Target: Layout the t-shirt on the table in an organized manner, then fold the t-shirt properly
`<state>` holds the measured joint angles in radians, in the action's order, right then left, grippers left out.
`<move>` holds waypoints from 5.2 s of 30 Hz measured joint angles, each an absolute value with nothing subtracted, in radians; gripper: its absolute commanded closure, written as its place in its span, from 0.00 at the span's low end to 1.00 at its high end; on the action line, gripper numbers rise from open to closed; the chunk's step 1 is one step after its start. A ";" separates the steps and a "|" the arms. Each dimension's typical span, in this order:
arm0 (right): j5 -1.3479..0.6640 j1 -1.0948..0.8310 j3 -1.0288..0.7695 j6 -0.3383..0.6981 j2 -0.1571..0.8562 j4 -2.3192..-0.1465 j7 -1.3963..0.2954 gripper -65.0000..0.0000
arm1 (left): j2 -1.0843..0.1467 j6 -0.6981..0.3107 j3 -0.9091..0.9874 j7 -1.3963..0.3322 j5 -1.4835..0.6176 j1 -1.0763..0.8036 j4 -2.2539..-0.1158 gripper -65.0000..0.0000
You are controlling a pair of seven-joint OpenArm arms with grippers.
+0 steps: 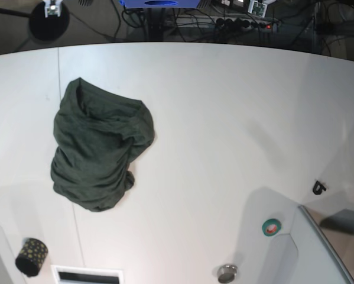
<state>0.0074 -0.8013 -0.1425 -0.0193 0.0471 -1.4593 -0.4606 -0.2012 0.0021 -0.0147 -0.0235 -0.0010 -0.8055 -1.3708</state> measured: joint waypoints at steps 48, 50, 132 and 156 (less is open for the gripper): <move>-0.292 -0.355 -0.199 0.217 0.046 -1.396 -0.283 0.56 | 0.027 -0.032 -0.447 -0.228 -0.455 0.012 -1.086 0.49; -0.294 -0.357 -0.199 0.224 0.049 -1.394 -0.287 0.67 | 0.050 -0.107 -0.445 -0.225 -0.456 0.027 -1.042 0.49; -0.292 -0.294 -0.190 0.233 0.305 -1.845 -0.437 0.99 | 0.097 0.148 -0.660 -0.370 -0.688 0.077 -1.139 0.46; -0.292 -0.306 -0.240 0.233 0.302 -1.845 -0.437 0.99 | 0.127 0.074 -0.942 -0.622 0.258 0.133 -1.235 0.40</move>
